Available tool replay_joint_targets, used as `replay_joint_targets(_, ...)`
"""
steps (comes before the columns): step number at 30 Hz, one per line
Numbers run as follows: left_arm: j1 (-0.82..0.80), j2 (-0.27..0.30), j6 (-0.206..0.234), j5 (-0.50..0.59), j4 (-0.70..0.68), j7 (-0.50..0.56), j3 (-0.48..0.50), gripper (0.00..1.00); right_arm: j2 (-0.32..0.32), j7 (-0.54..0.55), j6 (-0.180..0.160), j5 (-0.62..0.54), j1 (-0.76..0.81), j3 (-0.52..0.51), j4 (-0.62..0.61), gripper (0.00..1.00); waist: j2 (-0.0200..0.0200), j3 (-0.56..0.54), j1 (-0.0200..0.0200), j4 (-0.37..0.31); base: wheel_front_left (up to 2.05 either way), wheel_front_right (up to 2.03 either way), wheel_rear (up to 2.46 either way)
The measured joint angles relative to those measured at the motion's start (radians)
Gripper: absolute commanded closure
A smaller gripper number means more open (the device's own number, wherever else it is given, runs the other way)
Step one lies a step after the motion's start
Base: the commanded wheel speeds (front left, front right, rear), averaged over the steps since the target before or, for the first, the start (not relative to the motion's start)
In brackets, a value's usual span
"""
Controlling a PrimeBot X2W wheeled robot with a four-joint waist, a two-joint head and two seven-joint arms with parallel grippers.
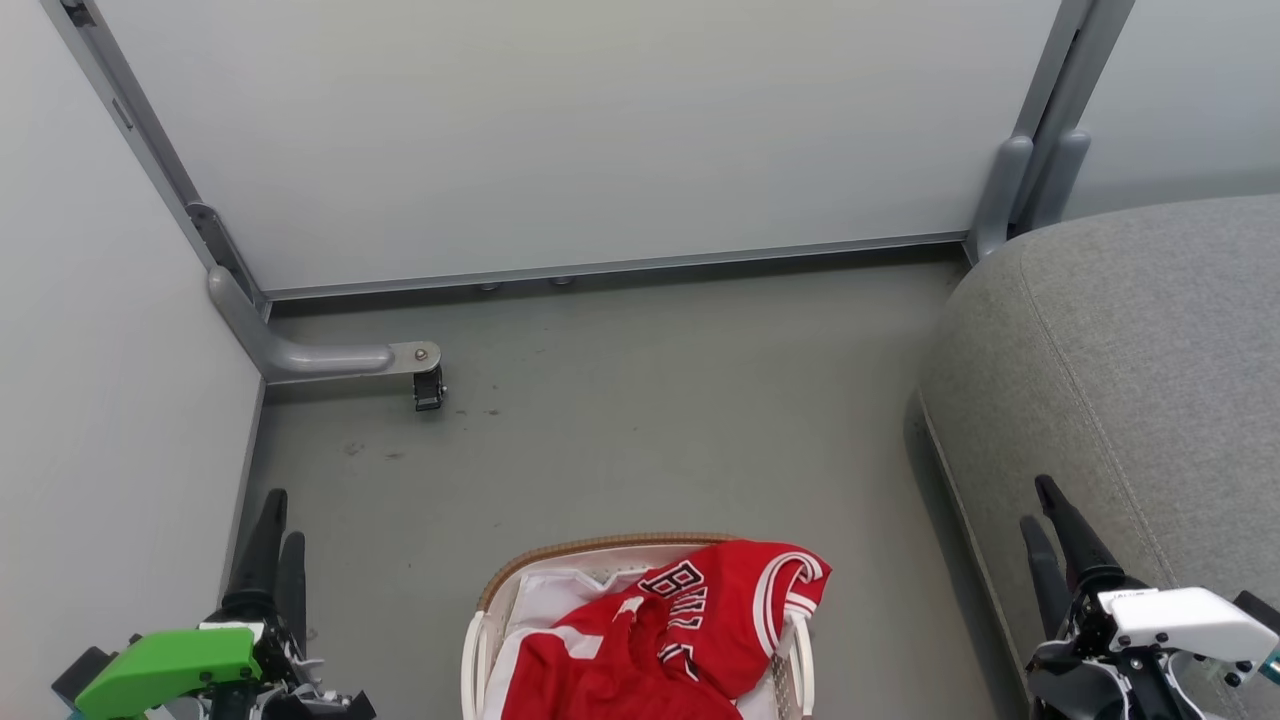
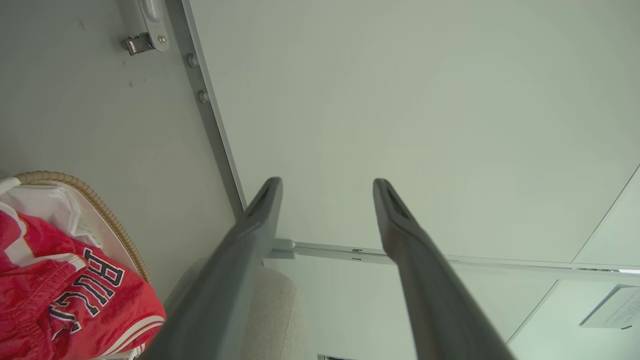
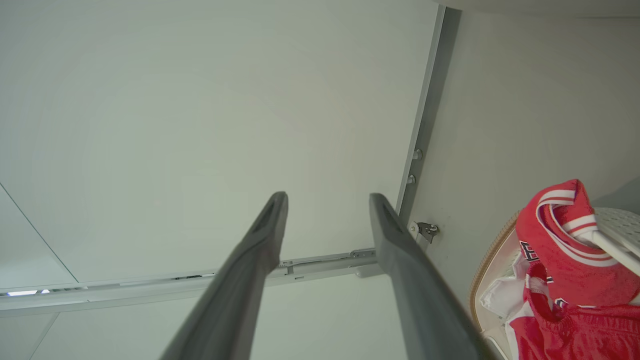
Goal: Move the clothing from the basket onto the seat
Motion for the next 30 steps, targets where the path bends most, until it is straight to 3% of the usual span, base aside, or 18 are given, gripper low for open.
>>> replay_joint_targets(11,0.019,-0.002,0.0,0.014,0.005,-0.05,-0.056,0.0,0.004,-0.049,0.0,-0.029,0.021,0.02,0.007,0.0,0.0,-0.005,0.0,0.0,0.0,0.0,0.0)
replay_joint_targets(17,0.023,-0.002,0.0,0.075,-0.003,-0.077,-0.076,0.0,0.004,-0.076,0.0,-0.092,0.022,0.011,0.007,0.0,0.0,-0.009,0.0,0.0,0.0,0.0,0.0)
replay_joint_targets(21,0.028,-0.002,0.009,0.133,-0.02,-0.094,-0.086,0.0,0.002,-0.094,0.0,-0.156,0.022,-0.001,-0.002,0.0,0.0,-0.011,0.0,0.0,0.0,0.0,0.0)
replay_joint_targets(23,0.037,-0.001,0.022,0.232,-0.041,-0.115,-0.11,0.0,0.002,-0.116,0.0,-0.256,0.03,0.002,-0.028,0.0,0.0,-0.014,0.0,0.0,0.0,0.0,0.0)
replay_joint_targets(25,0.037,-0.001,0.022,0.232,-0.041,-0.115,-0.11,0.0,0.002,-0.116,0.0,-0.256,0.03,0.002,-0.028,0.0,0.0,-0.014,0.0,0.0,0.0,0.0,0.0)
replay_joint_targets(26,0.042,-0.001,0.031,0.288,-0.054,-0.126,-0.119,0.0,0.001,-0.127,0.0,-0.342,0.039,0.014,-0.053,0.0,0.0,-0.015,0.0,-0.001,0.0,0.0,0.0)
replay_joint_targets(30,0.043,-0.001,0.037,0.339,-0.061,-0.137,-0.129,0.0,0.001,-0.137,0.0,-0.408,0.042,0.024,-0.071,0.0,0.0,-0.016,0.0,-0.001,0.0,0.0,0.0)
